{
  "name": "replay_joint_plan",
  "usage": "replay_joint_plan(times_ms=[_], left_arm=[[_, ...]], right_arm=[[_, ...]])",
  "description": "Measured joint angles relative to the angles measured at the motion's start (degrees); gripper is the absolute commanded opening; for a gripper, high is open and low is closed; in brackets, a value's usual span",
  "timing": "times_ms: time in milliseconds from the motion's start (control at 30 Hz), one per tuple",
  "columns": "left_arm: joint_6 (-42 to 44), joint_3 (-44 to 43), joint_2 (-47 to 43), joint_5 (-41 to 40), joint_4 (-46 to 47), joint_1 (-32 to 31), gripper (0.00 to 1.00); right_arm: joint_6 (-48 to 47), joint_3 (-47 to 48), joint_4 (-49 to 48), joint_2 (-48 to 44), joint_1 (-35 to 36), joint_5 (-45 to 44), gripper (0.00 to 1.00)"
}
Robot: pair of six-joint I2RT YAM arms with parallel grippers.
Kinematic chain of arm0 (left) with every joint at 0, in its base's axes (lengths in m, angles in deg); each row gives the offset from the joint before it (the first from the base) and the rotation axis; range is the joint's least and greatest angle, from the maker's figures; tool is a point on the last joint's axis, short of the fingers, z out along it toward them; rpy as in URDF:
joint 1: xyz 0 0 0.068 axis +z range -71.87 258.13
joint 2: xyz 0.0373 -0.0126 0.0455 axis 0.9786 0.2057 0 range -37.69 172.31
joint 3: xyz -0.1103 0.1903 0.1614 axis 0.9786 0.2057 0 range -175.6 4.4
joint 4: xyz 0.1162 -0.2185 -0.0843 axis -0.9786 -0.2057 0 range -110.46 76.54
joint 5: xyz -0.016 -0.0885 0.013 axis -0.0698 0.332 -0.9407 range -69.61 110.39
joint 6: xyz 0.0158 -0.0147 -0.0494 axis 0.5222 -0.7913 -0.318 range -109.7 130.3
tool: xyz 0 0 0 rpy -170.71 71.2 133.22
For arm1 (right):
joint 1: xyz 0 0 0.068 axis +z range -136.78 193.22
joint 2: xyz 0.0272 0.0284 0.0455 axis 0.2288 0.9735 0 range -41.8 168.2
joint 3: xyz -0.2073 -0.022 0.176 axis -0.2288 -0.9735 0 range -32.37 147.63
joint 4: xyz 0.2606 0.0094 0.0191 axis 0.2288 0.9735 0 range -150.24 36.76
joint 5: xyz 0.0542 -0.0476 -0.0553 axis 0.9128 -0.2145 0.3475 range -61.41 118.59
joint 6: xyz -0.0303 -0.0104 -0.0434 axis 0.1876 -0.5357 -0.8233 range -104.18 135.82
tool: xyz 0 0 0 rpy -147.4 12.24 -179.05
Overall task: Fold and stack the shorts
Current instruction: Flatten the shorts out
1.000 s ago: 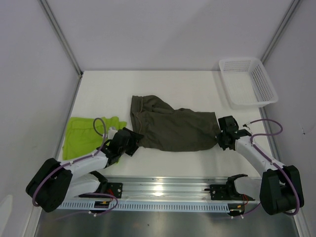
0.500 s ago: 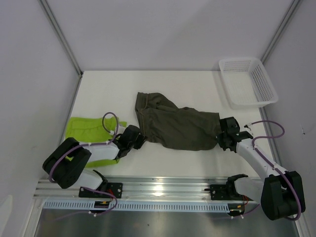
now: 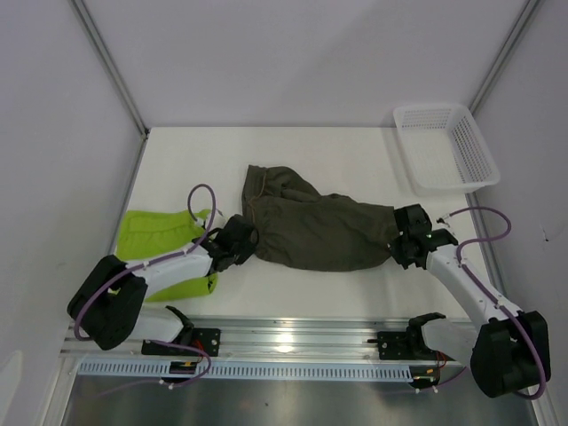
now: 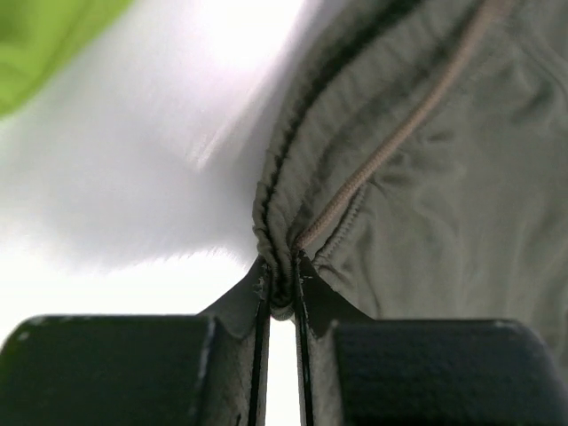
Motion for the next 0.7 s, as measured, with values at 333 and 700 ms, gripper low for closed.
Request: replay_joint_plan(times_ms=[333, 700], left_arm=[[19.02, -8.76, -17.77, -0.63, -21.14, 0.61, 0.00], [29.42, -40.74, -24.44, 1.86, -36.68, 4.92, 0.00]], right_arm=[[-8.02, 10.95, 14.08, -3.96, 5.01, -0.17, 0.00], [-17.90, 41.81, 22.32, -6.29, 5.27, 4.04, 0.00]])
